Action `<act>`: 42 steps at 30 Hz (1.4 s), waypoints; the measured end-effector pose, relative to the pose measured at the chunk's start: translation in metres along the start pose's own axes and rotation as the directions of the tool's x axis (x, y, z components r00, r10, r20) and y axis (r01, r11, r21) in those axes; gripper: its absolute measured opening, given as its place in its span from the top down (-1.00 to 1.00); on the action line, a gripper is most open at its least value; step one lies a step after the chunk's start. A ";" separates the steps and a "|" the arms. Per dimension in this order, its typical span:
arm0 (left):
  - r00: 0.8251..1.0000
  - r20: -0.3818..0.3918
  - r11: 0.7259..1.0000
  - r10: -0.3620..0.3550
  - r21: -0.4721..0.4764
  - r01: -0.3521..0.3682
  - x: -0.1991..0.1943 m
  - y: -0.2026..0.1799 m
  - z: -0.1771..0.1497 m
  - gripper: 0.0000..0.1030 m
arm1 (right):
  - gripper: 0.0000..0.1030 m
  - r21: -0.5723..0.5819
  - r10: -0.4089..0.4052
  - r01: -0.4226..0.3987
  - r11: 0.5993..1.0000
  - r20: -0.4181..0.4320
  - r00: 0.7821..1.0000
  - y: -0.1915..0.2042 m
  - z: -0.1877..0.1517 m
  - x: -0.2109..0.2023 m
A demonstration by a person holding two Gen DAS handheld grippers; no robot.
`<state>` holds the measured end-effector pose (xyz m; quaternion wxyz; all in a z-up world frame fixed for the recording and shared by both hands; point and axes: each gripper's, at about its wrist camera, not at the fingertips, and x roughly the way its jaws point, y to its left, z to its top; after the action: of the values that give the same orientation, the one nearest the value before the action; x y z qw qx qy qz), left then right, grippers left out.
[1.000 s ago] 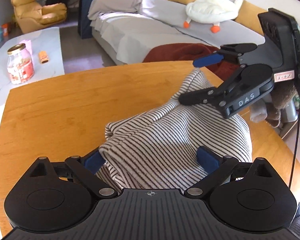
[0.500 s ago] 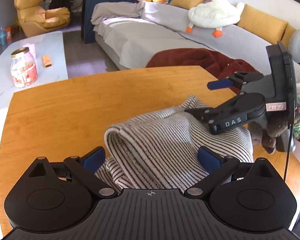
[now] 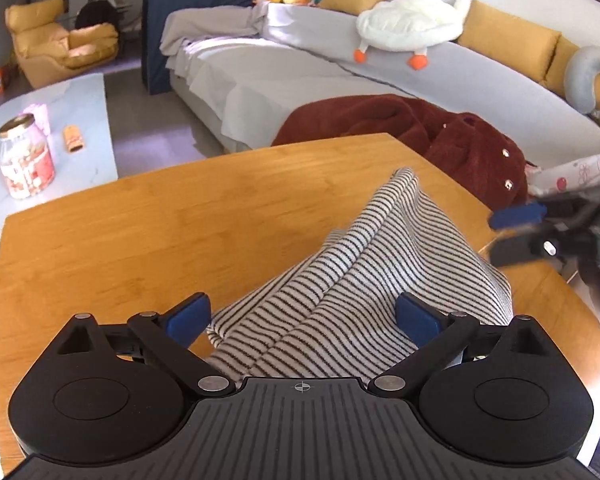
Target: Fold clothes
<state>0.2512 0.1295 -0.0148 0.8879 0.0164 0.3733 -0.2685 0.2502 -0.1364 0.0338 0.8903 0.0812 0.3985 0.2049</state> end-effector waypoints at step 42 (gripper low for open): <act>0.996 -0.049 0.990 -0.071 -0.125 0.064 -0.008 -0.070 -0.048 -0.99 | -1.00 -0.223 -0.010 0.032 0.974 0.099 0.995 0.021 0.023 0.043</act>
<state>0.1807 0.0840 -0.0325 0.8673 -0.0440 0.4131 -0.2744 0.2869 -0.0985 0.0271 0.9142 -0.0140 0.3299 0.2348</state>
